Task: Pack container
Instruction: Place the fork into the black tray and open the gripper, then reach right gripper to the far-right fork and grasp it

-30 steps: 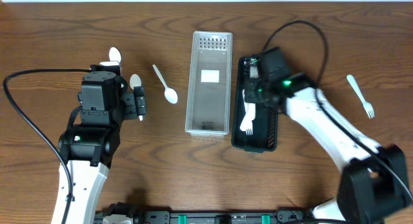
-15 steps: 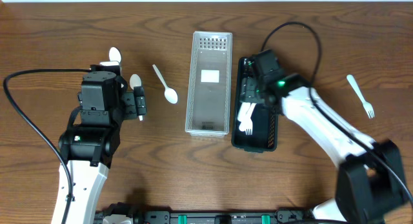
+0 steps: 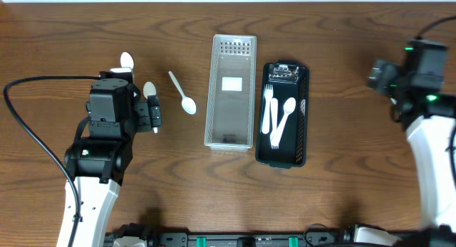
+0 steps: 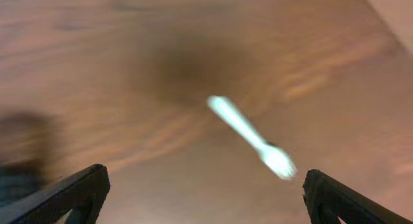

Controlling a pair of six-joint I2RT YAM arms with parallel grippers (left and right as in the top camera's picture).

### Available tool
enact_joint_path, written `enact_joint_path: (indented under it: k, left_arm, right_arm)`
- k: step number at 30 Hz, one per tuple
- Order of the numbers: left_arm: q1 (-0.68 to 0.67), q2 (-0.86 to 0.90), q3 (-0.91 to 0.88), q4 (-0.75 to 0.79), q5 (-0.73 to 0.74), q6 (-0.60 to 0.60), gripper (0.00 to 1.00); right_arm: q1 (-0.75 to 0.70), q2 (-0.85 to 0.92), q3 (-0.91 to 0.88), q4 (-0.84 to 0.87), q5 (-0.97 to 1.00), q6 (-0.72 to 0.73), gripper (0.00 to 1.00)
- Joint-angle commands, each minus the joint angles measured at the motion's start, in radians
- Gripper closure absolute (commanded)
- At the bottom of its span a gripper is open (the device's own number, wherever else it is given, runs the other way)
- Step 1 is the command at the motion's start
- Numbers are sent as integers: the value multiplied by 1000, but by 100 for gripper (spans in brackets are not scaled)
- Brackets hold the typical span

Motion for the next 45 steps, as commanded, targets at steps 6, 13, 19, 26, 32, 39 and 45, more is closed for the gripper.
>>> enact_joint_path:
  k: [6,13,19,26,32,39,45]
  left_arm:
    - [5,-1,22,-3,-12,6,2]
    - [5,-1,22,-3,-12,6,2]
    - [5,-1,22,-3,-12,6,2]
    - [5,-1,22,-3,-12,6,2]
    - [5,-1,22,-3,-12,7,2]
    - [5,-1,22,-3,-12,6,2]
    - [5,-1,22,-3,-12,6,2]
  right_arm:
    - [-245,280,3,119,-290,-229,1]
    - [-305,454,3,166,-401,-455,8]
    - [-307,482,3,190,-394,-484,10]
    - [-307,482,3,195,-390,-484,12]
    - [-307,482,3,195,-390,-484,12]
    - [-308,492,0,185,-390,-483,9]
    - [-312,517,0,179,-390,-476,9]
